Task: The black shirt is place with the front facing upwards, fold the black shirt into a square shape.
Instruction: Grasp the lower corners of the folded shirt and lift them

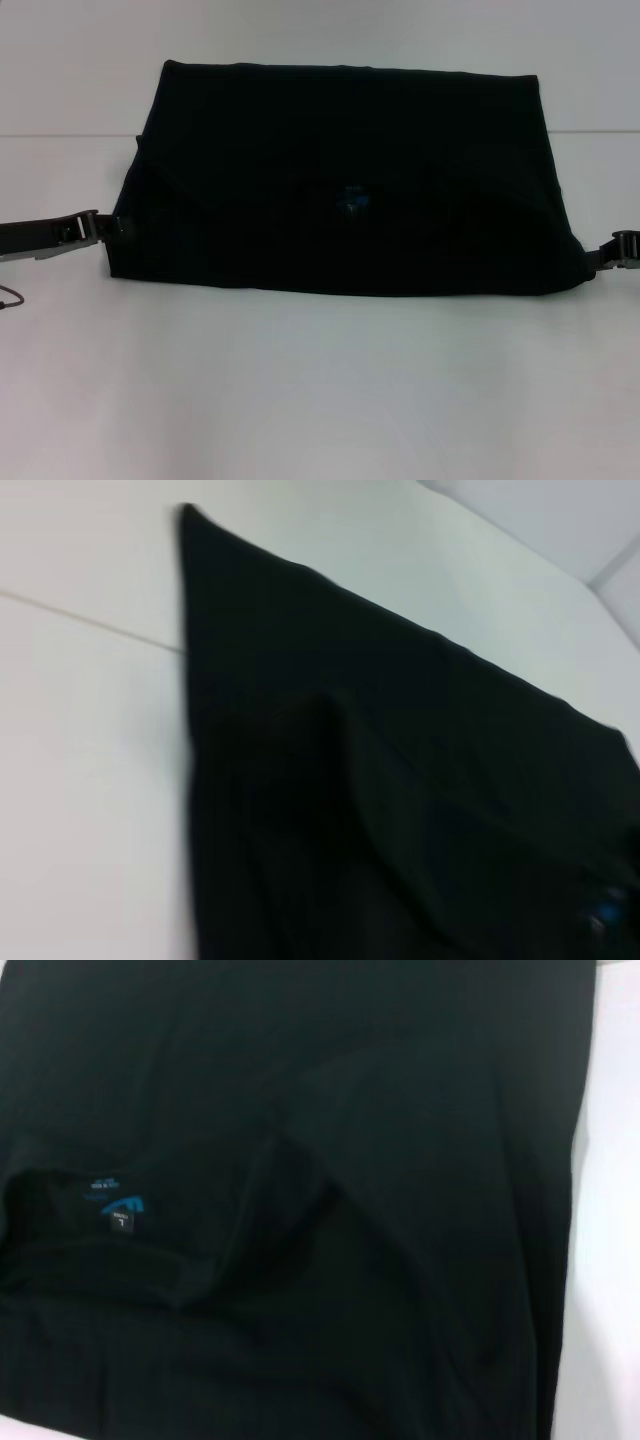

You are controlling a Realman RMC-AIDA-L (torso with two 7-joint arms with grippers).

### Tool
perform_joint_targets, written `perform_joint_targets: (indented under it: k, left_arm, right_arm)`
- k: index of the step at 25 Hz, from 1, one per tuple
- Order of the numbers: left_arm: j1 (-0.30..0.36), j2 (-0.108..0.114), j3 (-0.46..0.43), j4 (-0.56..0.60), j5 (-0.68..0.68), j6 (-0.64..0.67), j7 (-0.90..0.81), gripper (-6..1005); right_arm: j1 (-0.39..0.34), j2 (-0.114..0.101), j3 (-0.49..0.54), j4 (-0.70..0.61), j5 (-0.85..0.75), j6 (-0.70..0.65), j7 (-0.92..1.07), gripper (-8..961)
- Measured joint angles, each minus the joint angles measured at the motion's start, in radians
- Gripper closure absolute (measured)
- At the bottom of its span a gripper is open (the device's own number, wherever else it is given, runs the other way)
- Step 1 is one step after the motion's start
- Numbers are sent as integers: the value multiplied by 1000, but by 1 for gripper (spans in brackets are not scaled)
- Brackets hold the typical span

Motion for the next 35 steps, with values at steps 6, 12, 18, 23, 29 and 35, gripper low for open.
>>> perform_joint_targets:
  k: [6, 12, 18, 23, 29, 35]
  left_arm:
    - [-23, 31, 2, -87, 1, -47, -75, 691]
    - [-38, 24, 5, -109, 22, -97, -66, 508]
    - [-42, 17, 26, -112, 51, -147, -61, 357]
    - [-41, 9, 40, -114, 51, -155, -55, 351]
    - [-46, 0, 77, -113, 51, -162, -56, 382]
    - [-43, -9, 123, -81, 60, -167, -73, 484]
  right_arm:
    - [13, -3, 2, -5, 1, -8, 1, 943]
    - [32, -3, 2, -2, 2, -8, -1, 941]
    - [38, -4, 2, 1, 3, -7, -1, 939]
    - [38, -4, 3, 3, 3, -5, 0, 937]
    - [38, -3, 3, 4, 4, -6, 0, 935]
    - [39, -2, 3, 4, 9, -7, 0, 933]
